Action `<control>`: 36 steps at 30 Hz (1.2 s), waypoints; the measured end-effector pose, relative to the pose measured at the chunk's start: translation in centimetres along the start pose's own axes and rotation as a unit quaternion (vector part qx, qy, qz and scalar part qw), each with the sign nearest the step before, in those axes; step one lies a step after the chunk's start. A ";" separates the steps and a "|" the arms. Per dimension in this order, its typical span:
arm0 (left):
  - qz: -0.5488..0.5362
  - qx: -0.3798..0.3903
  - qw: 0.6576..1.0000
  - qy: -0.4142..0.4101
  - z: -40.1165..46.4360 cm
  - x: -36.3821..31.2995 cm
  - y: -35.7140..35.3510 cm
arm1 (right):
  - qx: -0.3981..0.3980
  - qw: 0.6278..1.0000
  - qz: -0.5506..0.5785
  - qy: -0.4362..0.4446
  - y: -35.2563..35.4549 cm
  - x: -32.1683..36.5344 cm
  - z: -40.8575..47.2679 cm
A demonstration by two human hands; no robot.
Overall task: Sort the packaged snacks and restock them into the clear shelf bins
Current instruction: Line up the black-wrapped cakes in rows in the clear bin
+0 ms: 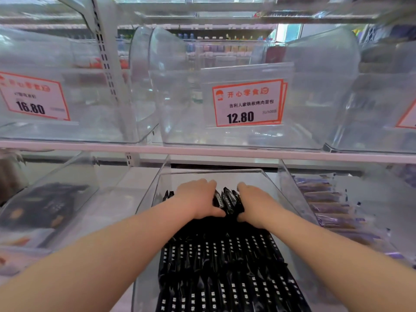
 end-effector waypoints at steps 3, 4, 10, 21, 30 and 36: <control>0.010 0.017 1.000 -0.016 -0.1 -0.6 -0.8 | 0.052 0.998 -0.029 0.027 -1.9 -0.1 -0.1; 0.016 0.023 0.999 -0.029 -0.2 -1.0 -1.0 | 0.069 0.995 -0.052 0.046 -2.5 0.0 -0.4; 0.073 0.084 0.992 -0.052 -1.7 1.4 -1.8 | 0.011 0.947 -0.231 0.224 -3.2 3.5 -1.8; 0.141 0.063 0.988 -0.030 -2.4 2.1 -1.6 | -0.019 0.972 -0.167 0.166 -2.7 3.7 -0.5; 0.137 0.047 0.985 -0.097 -2.3 0.1 -1.5 | 0.091 0.990 -0.100 -0.027 -1.9 -1.5 -1.4; 0.186 0.024 0.976 -0.116 -1.6 -1.2 -1.5 | 0.025 0.999 -0.023 -0.033 -0.8 -0.3 -0.6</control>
Point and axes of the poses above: each hand's wrist, its own z-axis towards the middle knuckle, its own y-axis out of the back of the hand, x = y × z, the point moved 9 cm from there along z, towards the middle knuckle, and after that the axes turned 11 degrees about z, right-handed, at the moved point
